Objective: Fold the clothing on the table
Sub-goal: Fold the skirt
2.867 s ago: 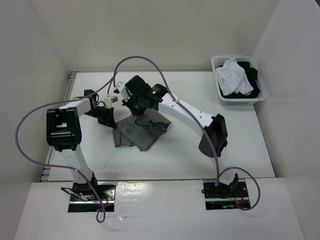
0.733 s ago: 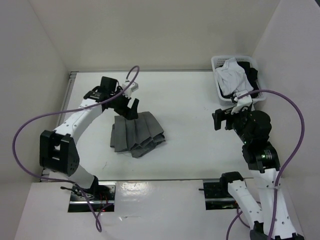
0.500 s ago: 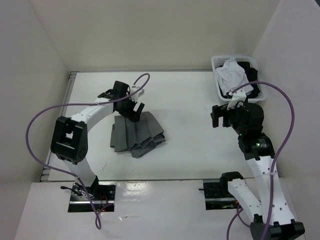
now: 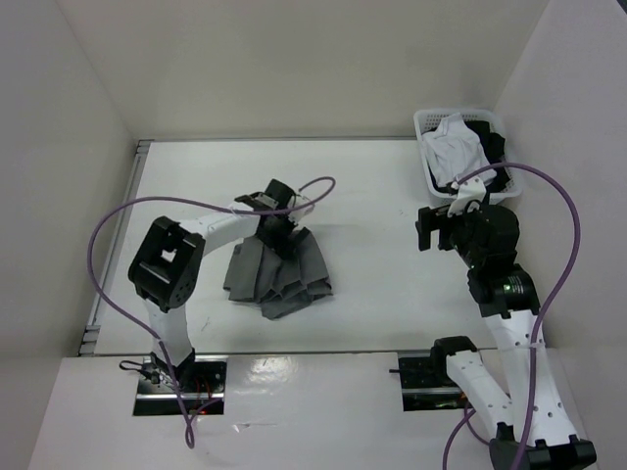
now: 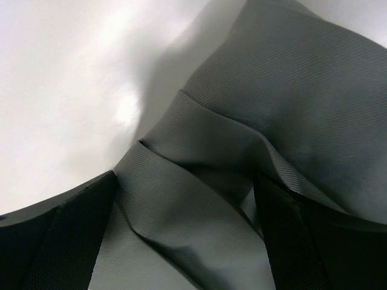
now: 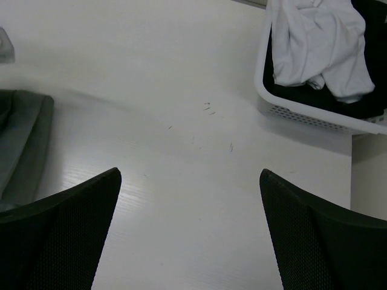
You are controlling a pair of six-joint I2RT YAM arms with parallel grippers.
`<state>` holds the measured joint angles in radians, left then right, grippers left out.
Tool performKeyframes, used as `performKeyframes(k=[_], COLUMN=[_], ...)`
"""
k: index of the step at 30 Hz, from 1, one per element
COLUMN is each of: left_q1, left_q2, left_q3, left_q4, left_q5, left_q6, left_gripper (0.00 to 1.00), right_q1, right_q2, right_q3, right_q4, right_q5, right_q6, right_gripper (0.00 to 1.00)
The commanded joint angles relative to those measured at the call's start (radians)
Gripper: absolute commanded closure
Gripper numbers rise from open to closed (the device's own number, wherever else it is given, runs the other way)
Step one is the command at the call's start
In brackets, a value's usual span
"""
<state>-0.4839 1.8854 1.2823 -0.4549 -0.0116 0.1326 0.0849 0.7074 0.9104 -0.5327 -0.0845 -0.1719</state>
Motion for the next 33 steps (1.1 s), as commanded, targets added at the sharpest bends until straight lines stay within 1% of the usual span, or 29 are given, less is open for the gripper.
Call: performKeyframes(k=[1,4,7,8,12,14,17,18,20,21,23,26,27,28,29,30,31,32,33], left_q1=[-0.123,-0.194,-0.251,-0.295,-0.383,-0.406,-0.406,-0.406,-0.406,-0.397,-0.365,-0.296,-0.239,-0.205,-0.170,-0.133,-0.060,-0.026,0.005], left_q2=[0.001,-0.008,-0.041,-0.052,-0.124,-0.187,-0.276,-0.328,-0.385,-0.437,-0.486,-0.618,-0.647,-0.676,-0.742,-0.779,-0.814,-0.875,-0.903], left_q3=[-0.047,-0.078,-0.112,-0.121,-0.164,-0.188,-0.198,-0.198,-0.198,-0.198,-0.198,-0.187,-0.173,-0.173,-0.173,-0.201,-0.224,-0.245,-0.264], left_q4=[-0.036,-0.057,-0.082,-0.082,-0.105,-0.105,-0.116,-0.126,-0.126,-0.126,-0.117,-0.096,-0.082,-0.082,-0.062,-0.026,-0.001,0.030,0.030], left_q5=[-0.048,-0.060,-0.019,-0.019,0.045,0.073,0.102,0.117,0.117,0.108,0.088,0.079,0.079,0.079,0.068,0.030,-0.002,-0.033,-0.088], left_q6=[0.035,0.064,0.096,0.116,0.167,0.180,0.193,0.193,0.193,0.193,0.193,0.167,0.144,0.131,0.113,0.063,0.038,0.016,-0.004], left_gripper=[0.01,0.01,0.01,0.01,0.01,0.00,0.00,0.00,0.00,0.00,0.00,0.00,0.00,0.00,0.00,0.00,0.00,0.00,0.00], right_q1=[-0.007,-0.007,-0.007,-0.007,-0.007,-0.007,-0.007,-0.007,-0.007,-0.007,-0.007,-0.007,-0.007,-0.007,-0.007,-0.007,-0.007,-0.007,-0.007], right_q2=[-0.029,-0.029,-0.029,-0.029,-0.029,-0.020,-0.011,-0.011,-0.011,-0.011,-0.011,-0.011,-0.011,-0.011,-0.011,-0.011,-0.011,-0.011,-0.011], right_q3=[0.001,0.001,0.001,0.001,0.001,0.001,0.001,0.001,0.001,-0.008,-0.008,-0.008,-0.008,-0.008,-0.008,-0.008,-0.008,-0.008,-0.008], right_q4=[0.040,0.040,0.040,0.040,0.050,0.050,0.050,0.050,0.050,0.050,0.050,0.050,0.050,0.050,0.050,0.050,0.050,0.050,0.050], right_q5=[0.014,0.014,0.014,0.014,0.014,0.014,0.023,0.023,0.023,0.023,0.023,0.032,0.032,0.032,0.032,0.032,0.032,0.041,0.042], right_q6=[0.015,0.015,0.015,0.015,0.015,0.015,0.015,0.015,0.015,0.015,0.015,0.015,0.015,0.015,0.015,0.015,0.015,0.015,0.015], right_gripper=[0.01,0.01,0.01,0.01,0.01,0.01,0.01,0.01,0.01,0.01,0.01,0.01,0.01,0.01,0.01,0.01,0.01,0.01,0.01])
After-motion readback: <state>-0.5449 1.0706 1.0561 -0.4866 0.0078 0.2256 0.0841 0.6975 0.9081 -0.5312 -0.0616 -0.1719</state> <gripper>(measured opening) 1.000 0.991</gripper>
